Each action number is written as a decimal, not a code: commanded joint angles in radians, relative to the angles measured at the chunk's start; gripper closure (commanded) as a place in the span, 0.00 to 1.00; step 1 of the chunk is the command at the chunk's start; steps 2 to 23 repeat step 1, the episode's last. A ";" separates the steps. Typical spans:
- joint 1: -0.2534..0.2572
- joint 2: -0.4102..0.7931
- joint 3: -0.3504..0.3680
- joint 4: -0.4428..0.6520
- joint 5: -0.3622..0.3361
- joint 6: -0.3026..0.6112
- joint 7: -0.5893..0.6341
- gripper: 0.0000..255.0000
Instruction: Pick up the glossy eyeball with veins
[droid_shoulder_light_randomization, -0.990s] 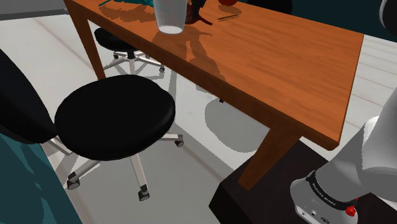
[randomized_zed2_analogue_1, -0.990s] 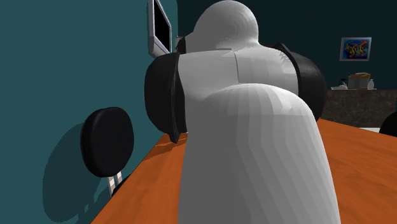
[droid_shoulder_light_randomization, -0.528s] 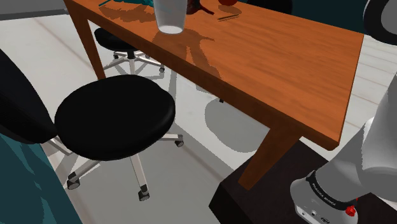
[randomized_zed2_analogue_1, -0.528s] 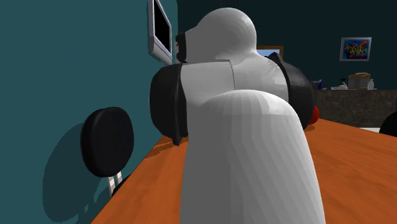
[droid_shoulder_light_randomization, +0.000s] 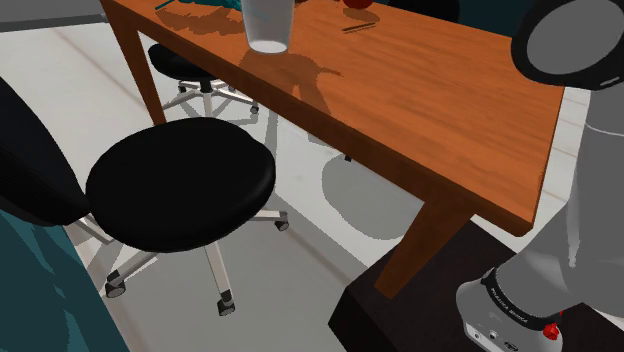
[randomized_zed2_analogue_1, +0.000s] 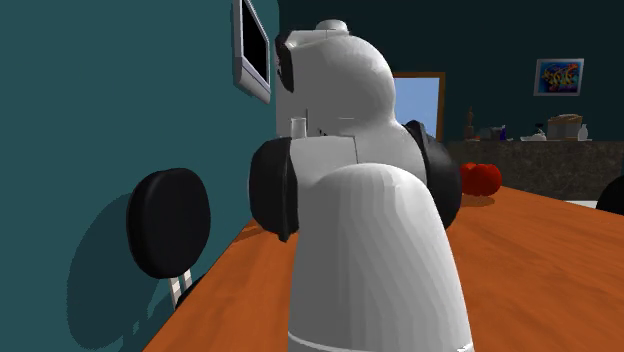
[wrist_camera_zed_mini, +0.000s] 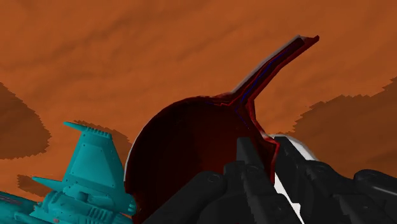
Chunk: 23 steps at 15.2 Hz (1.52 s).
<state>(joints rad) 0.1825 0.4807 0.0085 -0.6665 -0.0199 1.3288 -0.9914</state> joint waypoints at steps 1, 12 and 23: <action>0.001 0.030 0.000 0.062 0.000 -0.033 0.000 1.00; 0.001 0.030 0.000 0.062 0.000 -0.033 0.000 1.00; 0.001 0.030 0.000 0.062 0.000 -0.033 0.000 1.00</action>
